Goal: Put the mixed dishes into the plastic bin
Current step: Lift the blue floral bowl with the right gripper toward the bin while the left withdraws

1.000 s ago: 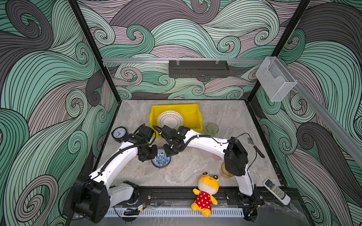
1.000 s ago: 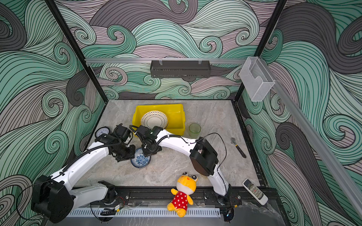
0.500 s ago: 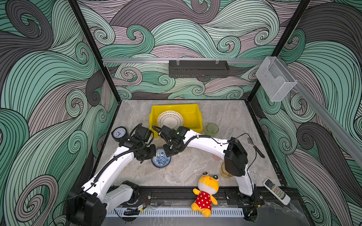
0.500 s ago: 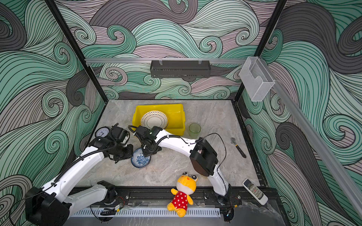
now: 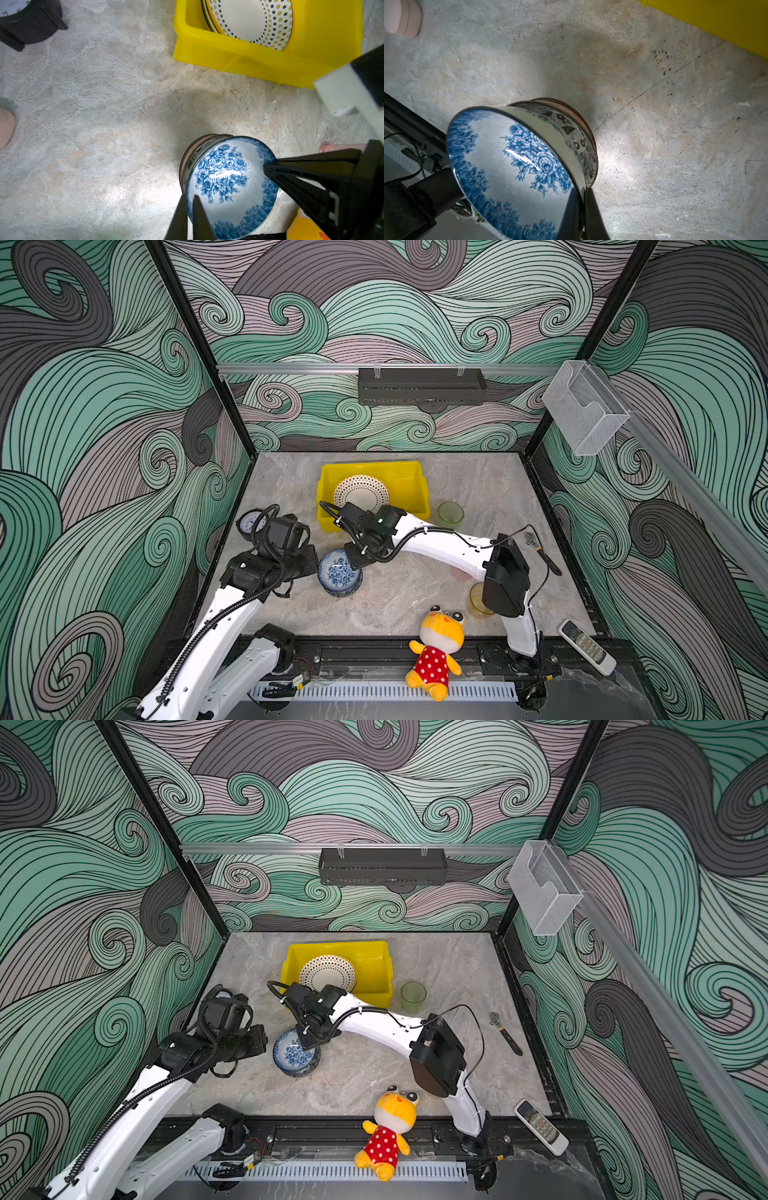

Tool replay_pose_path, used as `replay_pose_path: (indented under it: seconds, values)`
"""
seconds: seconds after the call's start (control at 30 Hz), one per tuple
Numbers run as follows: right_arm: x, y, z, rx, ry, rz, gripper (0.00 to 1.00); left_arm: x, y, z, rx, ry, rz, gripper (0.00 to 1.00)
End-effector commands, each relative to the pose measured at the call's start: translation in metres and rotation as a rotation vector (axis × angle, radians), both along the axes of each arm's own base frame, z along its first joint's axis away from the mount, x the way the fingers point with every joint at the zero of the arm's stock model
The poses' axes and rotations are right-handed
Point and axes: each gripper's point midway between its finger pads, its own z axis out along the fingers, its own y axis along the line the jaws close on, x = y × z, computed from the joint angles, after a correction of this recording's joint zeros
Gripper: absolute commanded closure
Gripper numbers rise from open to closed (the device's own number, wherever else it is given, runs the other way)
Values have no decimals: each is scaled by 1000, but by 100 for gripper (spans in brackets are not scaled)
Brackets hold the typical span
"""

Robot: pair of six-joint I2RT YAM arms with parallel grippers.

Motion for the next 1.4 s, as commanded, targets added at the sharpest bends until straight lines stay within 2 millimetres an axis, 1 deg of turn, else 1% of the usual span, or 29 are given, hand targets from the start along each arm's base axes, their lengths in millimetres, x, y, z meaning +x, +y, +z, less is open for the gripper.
replay_pose_path:
  seconds: [0.0,0.1,0.23,0.4,0.67,0.83,0.97,1.13,1.37]
  values:
    - [8,5,46,86,-93,-1,100,3,11,19,28,-42,49,88]
    - [13,2,56,88,-141,12,100,6,16,28,35,-74,77,87]
    - [23,-6,65,83,-183,-4,100,8,20,43,35,-128,94,85]
    - [39,-19,75,100,-193,-48,100,11,23,52,59,-140,96,84]
    - [65,-34,93,141,-209,-100,100,22,21,53,64,-142,93,84]
    - [89,-43,107,174,-220,-131,100,33,14,53,47,-140,76,84]
    - [107,-51,113,187,-236,-160,100,39,11,51,53,-125,63,83]
    - [128,-61,115,197,-239,-196,100,47,11,42,65,-97,59,82]
    - [158,-68,110,210,-232,-240,100,60,13,30,59,-50,51,81]
